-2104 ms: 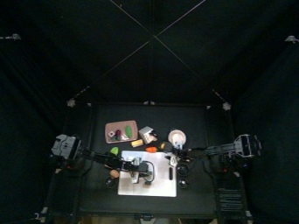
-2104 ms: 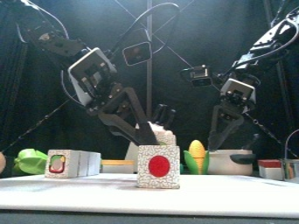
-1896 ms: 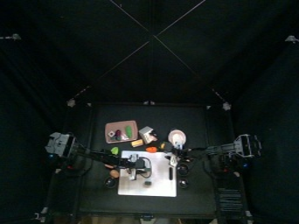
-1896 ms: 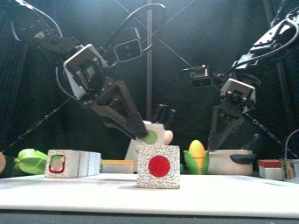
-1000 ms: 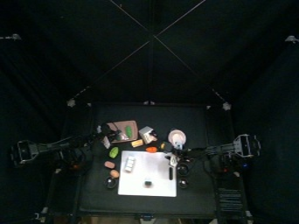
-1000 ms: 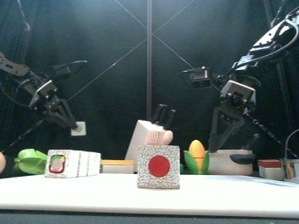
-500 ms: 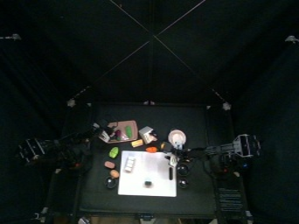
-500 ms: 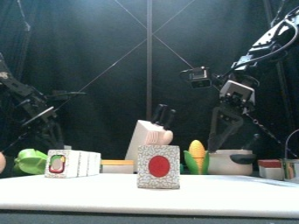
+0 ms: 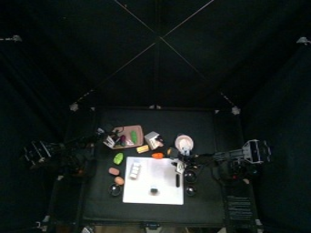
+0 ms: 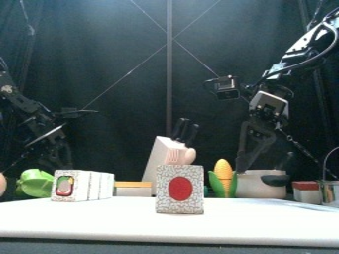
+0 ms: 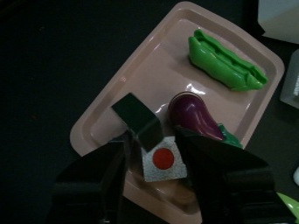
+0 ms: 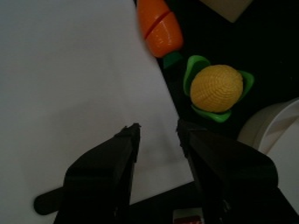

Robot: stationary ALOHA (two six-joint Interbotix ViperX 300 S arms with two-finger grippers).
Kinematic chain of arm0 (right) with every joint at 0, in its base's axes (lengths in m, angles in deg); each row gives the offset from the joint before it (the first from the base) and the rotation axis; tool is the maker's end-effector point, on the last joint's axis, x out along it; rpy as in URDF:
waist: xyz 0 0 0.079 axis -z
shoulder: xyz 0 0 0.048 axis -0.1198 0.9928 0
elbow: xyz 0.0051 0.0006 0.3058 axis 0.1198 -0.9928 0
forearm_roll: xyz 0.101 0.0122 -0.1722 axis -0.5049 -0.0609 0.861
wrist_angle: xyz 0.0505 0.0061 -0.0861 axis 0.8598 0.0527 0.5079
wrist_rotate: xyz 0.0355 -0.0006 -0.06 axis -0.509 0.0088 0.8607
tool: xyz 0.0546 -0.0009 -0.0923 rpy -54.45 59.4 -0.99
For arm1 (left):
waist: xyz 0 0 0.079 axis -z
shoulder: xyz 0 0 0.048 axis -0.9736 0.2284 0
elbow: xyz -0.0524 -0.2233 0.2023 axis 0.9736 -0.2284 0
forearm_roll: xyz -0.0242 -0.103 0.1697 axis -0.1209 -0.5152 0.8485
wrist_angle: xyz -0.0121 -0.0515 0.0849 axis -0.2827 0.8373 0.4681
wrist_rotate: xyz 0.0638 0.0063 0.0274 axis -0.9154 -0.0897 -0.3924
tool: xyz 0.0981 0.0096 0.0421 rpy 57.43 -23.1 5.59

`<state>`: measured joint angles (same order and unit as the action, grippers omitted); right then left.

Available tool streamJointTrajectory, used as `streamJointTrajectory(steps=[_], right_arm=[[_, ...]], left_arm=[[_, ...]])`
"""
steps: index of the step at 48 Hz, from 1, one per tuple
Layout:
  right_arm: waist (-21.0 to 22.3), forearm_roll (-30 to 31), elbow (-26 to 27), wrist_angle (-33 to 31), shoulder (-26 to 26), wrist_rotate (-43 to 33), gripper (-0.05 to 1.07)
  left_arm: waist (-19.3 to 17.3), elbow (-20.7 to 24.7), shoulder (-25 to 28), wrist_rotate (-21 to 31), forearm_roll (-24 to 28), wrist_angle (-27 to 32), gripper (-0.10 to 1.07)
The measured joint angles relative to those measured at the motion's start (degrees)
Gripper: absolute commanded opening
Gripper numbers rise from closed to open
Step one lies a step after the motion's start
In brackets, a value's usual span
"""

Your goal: Put piece of sushi on plate

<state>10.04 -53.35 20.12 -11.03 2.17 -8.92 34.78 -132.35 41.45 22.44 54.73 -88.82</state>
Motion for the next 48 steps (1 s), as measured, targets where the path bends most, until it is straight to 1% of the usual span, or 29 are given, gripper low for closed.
streamJointTrajectory(steps=[7,22,26,34,41,45,48], right_arm=[[-0.09,0.00,-0.09,0.00,0.00,0.00,0.78],[0.00,0.00,-0.09,0.00,-0.09,0.00,0.78],[0.00,0.00,-0.09,0.00,-0.09,0.00,0.78],[0.00,0.00,-0.09,0.00,0.00,0.00,0.78],[0.00,0.00,0.00,0.00,0.00,0.00,0.78],[0.00,0.00,0.00,0.00,0.00,0.00,0.78],[-0.09,0.00,0.00,0.00,0.00,0.00,0.78]], left_arm=[[0.18,0.09,-0.97,0.00,0.00,0.00,0.85],[2.81,0.26,-5.19,0.00,0.00,0.00,0.85],[4.13,0.35,-5.98,0.09,-0.18,0.00,0.85],[7.82,0.35,-5.98,-0.18,-0.79,0.00,0.85],[9.40,0.53,-5.89,0.00,-0.97,0.00,0.85],[11.60,0.97,-5.89,0.09,-1.32,0.00,0.85],[15.03,1.67,-5.71,0.18,-2.02,0.00,0.85]])
